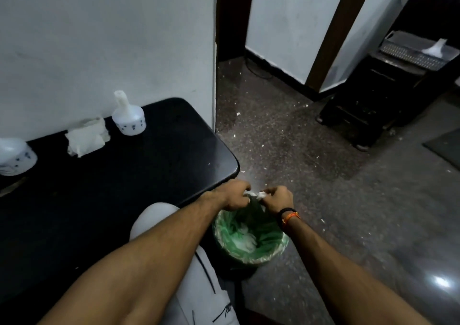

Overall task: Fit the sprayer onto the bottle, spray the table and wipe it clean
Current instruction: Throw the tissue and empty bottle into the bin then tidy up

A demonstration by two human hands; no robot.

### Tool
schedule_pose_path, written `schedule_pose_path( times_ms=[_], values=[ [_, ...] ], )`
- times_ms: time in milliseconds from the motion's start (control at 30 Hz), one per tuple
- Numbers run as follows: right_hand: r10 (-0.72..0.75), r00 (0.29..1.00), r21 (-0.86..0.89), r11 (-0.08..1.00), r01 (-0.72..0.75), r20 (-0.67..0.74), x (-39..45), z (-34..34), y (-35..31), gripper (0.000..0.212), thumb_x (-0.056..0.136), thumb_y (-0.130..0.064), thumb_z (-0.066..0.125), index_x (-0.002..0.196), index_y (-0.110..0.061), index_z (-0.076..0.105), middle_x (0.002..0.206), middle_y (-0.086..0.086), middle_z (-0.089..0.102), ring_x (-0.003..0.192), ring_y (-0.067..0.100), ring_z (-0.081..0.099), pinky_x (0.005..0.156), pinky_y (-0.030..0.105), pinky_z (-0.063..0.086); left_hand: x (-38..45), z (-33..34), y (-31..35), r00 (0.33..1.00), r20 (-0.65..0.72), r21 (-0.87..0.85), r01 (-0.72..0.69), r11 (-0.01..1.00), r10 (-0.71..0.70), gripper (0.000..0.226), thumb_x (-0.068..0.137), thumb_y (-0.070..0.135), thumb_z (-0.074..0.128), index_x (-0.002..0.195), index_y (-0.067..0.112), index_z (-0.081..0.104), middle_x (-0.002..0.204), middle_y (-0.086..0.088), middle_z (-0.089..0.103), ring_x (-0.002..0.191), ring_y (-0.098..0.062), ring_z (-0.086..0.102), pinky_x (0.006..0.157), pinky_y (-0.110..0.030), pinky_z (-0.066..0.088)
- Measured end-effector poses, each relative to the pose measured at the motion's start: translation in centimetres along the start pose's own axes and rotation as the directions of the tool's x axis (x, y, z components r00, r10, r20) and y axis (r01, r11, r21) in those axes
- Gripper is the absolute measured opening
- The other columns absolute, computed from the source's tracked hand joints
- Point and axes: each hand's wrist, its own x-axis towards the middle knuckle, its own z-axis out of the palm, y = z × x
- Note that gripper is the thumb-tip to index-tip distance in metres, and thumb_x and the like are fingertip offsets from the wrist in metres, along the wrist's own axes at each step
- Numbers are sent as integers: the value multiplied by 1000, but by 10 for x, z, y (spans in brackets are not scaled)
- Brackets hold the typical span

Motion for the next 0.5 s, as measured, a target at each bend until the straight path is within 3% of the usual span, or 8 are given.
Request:
schedule_pose_path(
  times_ms=[100,200,300,500],
  values=[
    [14,999,-50,999,-15,-30,3,10,17,26,81,-30,77,103,-15,78,102,14,77,102,32,69,88,40,56,5,18,-3,1000,21,1,-17,1000,17,41,91,22,58,129,8,57,130,-17,61,119,-34,58,99,-39,48],
    [34,997,-95,995,-40,-68,4,18,30,25,78,-32,80,98,-18,75,101,11,76,100,31,68,80,34,52,12,30,-3,998,52,-5,-30,1000,31,45,88,18,59,132,8,55,134,-16,60,124,-33,57,102,-37,48],
    [62,997,-146,987,-68,-45,6,29,44,22,78,-32,80,94,-19,73,97,9,75,96,30,68,70,26,44,21,43,-1,997,71,-19,-36,999,37,42,86,15,61,127,6,57,134,-17,60,123,-33,57,95,-28,45],
    [76,996,-330,942,-55,50,9,40,58,20,79,-18,74,99,-22,76,105,10,75,98,31,68,70,27,43,30,53,0,990,139,30,-19,999,15,48,87,23,65,129,3,56,133,-19,59,123,-34,55,103,-39,47]
  ],
)
